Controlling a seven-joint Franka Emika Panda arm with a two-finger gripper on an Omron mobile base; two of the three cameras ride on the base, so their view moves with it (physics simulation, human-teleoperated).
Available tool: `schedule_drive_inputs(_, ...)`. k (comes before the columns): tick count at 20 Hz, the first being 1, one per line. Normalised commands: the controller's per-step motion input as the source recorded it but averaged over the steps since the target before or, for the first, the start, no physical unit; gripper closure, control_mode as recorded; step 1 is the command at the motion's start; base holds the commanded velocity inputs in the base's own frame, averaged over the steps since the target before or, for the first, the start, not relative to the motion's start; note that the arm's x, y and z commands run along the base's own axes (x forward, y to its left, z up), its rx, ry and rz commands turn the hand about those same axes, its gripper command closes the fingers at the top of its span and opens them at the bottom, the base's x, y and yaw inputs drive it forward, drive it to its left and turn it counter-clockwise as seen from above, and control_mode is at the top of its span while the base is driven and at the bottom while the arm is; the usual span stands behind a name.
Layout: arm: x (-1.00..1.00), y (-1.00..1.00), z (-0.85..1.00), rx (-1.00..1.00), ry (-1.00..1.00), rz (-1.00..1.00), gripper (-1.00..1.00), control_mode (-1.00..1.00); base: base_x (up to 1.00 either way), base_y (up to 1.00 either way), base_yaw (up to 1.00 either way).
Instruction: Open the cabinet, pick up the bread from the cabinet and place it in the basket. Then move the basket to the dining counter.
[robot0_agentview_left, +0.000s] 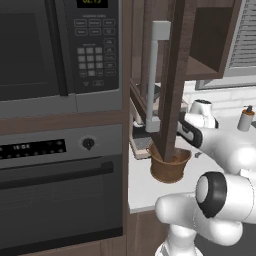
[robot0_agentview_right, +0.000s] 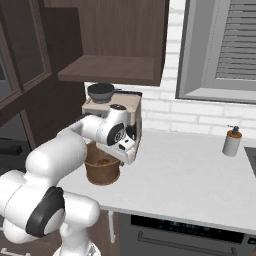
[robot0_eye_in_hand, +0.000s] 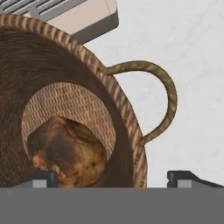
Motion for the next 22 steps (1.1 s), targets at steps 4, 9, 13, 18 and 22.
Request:
schedule_drive_inputs(4, 0.03, 0.0, -0.29, 0.06, 0.09, 0.0, -1.0, -1.0, 0.0, 0.0, 0.0)
schedule_drive_inputs(9, -0.04, 0.0, -0.31, 0.01, 0.03, 0.0, -1.0, -1.0, 0.0, 0.0, 0.0)
schedule_drive_inputs(13, -0.14, 0.0, -0.34, 0.0, 0.0, 0.0, -1.0, -1.0, 0.0, 0.0, 0.0)
schedule_drive_inputs(18, -0.06, 0.1, -0.24, 0.0, 0.0, 0.0, -1.0, -1.0, 0.0, 0.0, 0.0)
schedule_drive_inputs(22, -0.09, 0.24, -0.17, 0.0, 0.0, 0.0, 1.0, -1.0, 0.0, 0.0, 0.0)
